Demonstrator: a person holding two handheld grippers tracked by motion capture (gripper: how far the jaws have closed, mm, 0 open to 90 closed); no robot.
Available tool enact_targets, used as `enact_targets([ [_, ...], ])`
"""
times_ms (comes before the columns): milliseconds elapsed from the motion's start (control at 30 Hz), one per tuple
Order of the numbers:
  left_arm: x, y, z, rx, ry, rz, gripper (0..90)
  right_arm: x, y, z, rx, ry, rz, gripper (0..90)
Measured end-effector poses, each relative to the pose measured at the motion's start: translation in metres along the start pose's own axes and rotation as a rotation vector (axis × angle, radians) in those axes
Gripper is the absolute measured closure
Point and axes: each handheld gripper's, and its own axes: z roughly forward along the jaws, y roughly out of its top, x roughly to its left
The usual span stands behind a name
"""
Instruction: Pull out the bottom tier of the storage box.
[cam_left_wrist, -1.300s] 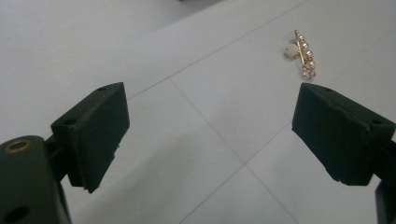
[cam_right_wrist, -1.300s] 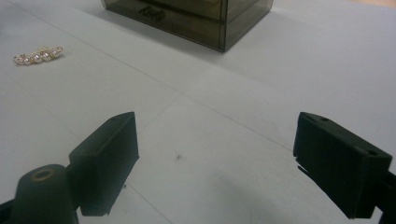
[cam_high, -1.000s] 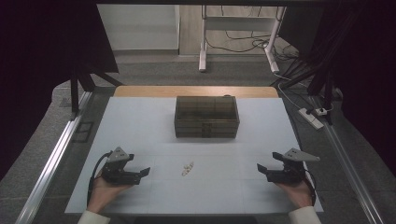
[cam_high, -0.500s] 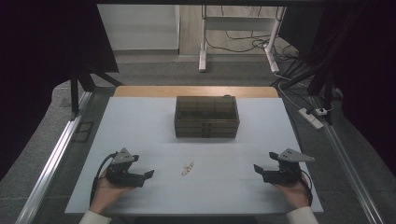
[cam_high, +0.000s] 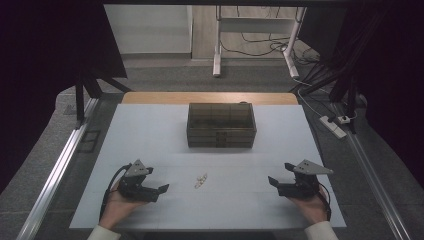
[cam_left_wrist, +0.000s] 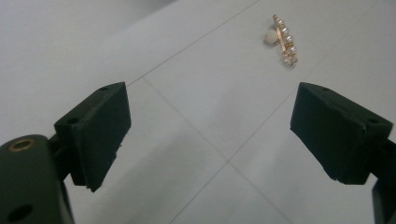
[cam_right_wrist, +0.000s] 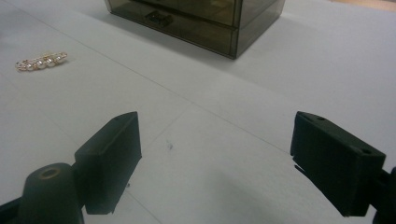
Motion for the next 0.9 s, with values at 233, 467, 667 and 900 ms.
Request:
enact_targets([
  [233, 0.001, -0.001, 0.005, 0.01, 0.006, 0.001, 13.1, 0.007, 0.003, 0.0, -0.017, 0.003, -0.012, 17.5],
  [467, 0.0, -0.001, 0.007, 0.021, 0.008, 0.011, 13.3, 0.011, 0.006, 0.006, -0.023, 0.014, -0.013, 18.1],
  [667, -0.001, -0.001, 0.007, 0.019, 0.005, 0.012, 13.5, 0.018, 0.008, 0.01, -0.021, 0.02, -0.029, 18.4],
  [900, 0.0, -0.001, 0.009, 0.027, 0.0, 0.015, 13.8, 0.023, 0.01, 0.014, -0.023, 0.029, -0.03, 19.2],
])
